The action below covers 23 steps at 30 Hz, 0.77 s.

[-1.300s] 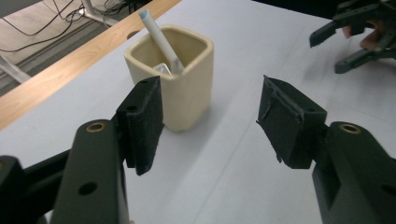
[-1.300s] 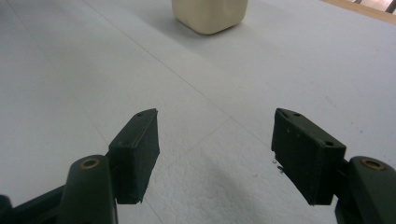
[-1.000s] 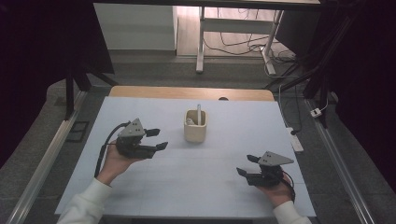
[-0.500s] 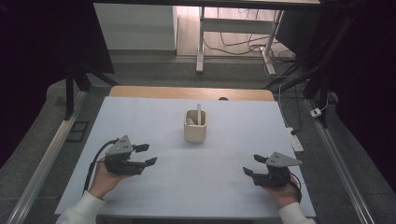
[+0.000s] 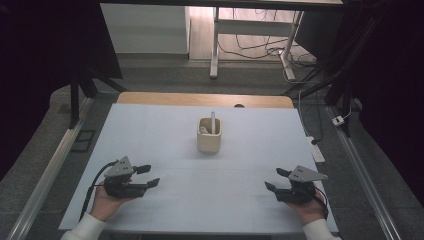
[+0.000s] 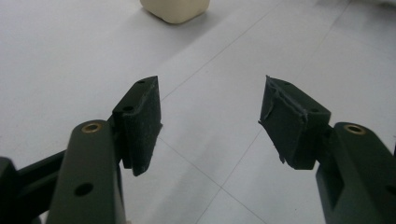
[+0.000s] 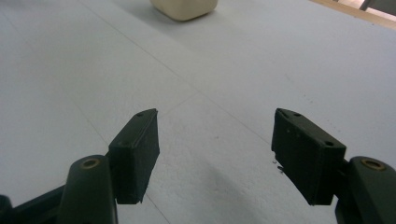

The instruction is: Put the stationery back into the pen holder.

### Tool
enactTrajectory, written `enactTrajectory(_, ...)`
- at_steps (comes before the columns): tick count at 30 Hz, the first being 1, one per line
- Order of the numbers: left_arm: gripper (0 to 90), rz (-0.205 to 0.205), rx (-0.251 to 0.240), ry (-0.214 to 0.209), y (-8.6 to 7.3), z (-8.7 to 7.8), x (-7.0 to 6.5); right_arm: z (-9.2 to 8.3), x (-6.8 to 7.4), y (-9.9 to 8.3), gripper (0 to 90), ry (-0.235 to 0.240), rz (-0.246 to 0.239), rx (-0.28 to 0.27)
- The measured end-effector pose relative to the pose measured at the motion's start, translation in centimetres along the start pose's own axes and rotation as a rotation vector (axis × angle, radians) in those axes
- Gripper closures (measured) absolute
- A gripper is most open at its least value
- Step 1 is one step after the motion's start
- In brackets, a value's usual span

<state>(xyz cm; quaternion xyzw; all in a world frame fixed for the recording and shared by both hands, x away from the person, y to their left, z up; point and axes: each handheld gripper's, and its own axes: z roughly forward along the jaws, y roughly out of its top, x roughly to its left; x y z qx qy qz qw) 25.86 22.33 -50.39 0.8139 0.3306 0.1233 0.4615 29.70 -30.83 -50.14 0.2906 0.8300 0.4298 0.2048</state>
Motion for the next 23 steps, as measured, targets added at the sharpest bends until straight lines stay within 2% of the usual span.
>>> enactTrajectory(5,37.8,0.001,0.001,0.001,-0.02,0.40,-0.08,-0.01,0.17,-0.02,32.0,-0.002,-0.013,0.002)
enactTrajectory(23,35.9,0.013,0.007,0.011,0.11,0.71,-0.20,-0.18,0.26,-0.09,31.8,0.012,-0.005,-0.008)
